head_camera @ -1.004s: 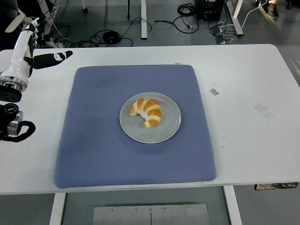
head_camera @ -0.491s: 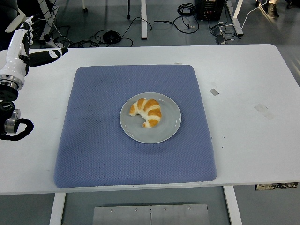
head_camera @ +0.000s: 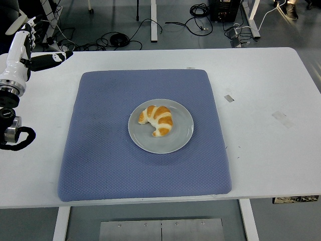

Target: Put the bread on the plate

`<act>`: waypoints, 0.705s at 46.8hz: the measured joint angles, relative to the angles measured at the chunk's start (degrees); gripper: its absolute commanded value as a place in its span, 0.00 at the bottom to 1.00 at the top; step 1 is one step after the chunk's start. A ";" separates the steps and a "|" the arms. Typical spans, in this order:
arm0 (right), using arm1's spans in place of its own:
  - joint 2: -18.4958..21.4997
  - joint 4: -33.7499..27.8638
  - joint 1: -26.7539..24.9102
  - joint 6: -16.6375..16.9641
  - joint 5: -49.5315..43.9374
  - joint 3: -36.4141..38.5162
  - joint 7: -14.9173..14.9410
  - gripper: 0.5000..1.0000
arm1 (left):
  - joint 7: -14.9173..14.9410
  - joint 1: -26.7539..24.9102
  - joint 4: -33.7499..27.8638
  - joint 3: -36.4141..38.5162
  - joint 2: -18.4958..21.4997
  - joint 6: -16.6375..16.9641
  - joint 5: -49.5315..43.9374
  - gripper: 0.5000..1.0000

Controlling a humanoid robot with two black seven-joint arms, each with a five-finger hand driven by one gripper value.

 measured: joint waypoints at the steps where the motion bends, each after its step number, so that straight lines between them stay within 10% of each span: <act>1: 0.00 0.01 0.00 0.00 0.00 0.00 0.00 1.00 | 0.00 -0.04 0.00 0.01 -0.06 0.00 0.00 0.94; 33: 0.00 0.04 -0.01 0.01 0.00 -0.01 -0.02 1.00 | 0.21 -0.64 2.64 0.72 -0.05 0.00 -0.05 0.95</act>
